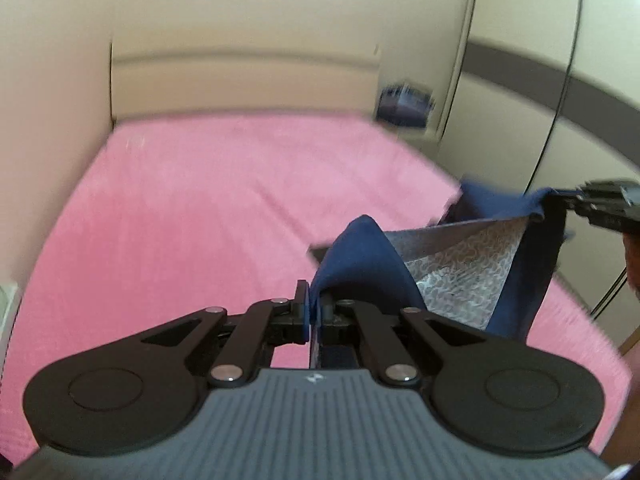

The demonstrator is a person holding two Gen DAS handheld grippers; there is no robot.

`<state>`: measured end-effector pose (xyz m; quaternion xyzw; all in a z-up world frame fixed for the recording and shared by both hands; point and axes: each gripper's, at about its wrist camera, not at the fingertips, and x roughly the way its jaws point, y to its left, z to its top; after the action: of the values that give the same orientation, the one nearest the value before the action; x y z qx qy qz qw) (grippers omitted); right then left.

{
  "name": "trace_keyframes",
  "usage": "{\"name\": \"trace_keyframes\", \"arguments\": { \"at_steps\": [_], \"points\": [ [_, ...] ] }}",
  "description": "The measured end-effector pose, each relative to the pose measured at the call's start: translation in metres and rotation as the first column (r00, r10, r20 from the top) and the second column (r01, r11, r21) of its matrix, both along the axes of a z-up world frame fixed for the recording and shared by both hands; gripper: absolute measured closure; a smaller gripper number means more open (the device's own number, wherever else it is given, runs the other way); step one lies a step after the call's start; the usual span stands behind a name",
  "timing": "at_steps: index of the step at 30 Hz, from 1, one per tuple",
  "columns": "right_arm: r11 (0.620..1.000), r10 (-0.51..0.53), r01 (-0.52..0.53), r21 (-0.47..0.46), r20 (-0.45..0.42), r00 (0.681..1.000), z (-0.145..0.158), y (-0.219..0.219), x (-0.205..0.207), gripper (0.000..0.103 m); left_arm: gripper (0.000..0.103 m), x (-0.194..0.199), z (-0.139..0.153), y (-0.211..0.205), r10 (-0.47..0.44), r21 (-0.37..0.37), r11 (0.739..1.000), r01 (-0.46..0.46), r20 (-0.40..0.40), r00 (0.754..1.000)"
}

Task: Fold clothes
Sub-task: 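Lift the navy garment with both grippers and shake it out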

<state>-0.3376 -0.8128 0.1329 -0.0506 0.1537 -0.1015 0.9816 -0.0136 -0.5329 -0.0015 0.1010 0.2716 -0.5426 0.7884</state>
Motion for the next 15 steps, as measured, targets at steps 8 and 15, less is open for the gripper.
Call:
{"name": "trace_keyframes", "arguments": {
  "at_steps": [8,15],
  "points": [
    [0.967,-0.206,0.236,-0.101,0.244,0.948,0.104,0.146,-0.149,0.101,0.102,-0.070,0.120,0.092,-0.104,-0.257,0.956,0.144,0.161,0.981],
    [0.933,-0.241,0.312,-0.178,0.334,0.911,0.172,0.213,-0.229,0.101,0.102,-0.127,0.210,0.180,-0.124,-0.347,0.906,0.242,0.329,0.936]
  ]
}}
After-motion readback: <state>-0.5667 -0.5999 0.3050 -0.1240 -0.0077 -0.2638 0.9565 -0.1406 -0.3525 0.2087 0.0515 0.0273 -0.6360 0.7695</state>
